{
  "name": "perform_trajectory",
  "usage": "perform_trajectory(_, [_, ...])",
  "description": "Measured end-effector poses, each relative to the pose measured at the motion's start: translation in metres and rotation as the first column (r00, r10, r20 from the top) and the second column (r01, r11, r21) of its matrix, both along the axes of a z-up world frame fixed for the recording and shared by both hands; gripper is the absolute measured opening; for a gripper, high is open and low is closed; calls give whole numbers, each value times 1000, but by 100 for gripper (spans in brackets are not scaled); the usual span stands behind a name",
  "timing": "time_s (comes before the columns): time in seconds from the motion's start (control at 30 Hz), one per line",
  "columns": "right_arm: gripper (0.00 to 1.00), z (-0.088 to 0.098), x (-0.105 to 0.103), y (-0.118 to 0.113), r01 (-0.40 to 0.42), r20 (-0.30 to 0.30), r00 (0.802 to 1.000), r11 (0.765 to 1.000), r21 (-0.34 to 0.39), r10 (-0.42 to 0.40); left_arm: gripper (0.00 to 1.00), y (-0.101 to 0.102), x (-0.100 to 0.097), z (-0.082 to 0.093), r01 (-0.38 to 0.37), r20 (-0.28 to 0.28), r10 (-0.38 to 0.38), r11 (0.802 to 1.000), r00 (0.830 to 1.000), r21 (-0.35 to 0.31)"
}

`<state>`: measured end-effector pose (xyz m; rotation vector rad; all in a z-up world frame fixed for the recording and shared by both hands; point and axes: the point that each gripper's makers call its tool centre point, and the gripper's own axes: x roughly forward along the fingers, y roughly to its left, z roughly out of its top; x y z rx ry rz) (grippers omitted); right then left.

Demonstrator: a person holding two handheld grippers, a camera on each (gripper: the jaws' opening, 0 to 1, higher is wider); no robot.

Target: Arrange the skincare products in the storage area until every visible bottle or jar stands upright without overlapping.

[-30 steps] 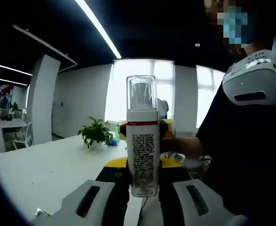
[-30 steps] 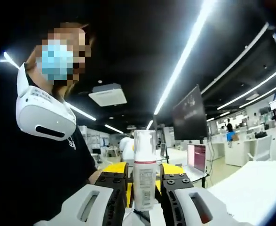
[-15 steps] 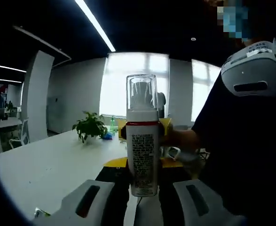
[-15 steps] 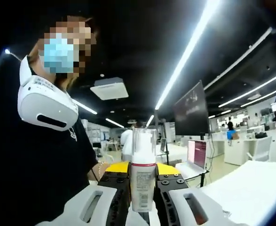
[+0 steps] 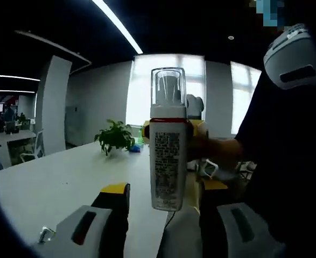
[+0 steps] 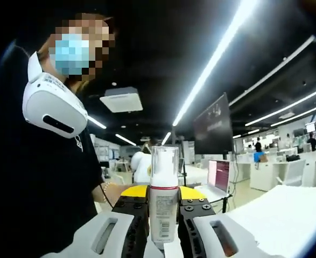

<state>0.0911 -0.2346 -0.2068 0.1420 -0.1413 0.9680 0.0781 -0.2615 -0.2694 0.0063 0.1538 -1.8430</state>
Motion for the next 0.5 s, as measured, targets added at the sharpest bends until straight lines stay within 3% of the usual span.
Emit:
perform_trajectory(0.17, [9,-7,0,-1,11,-3,1000,1000,-13,-11,59,1,5,-11,-44,-20,44,999,999,9])
perform_trajectory(0.5, [9,-32,2,-5,42,-17,999,998,-48,-42,87,4,22,-51,-179,45,176,980,983,82])
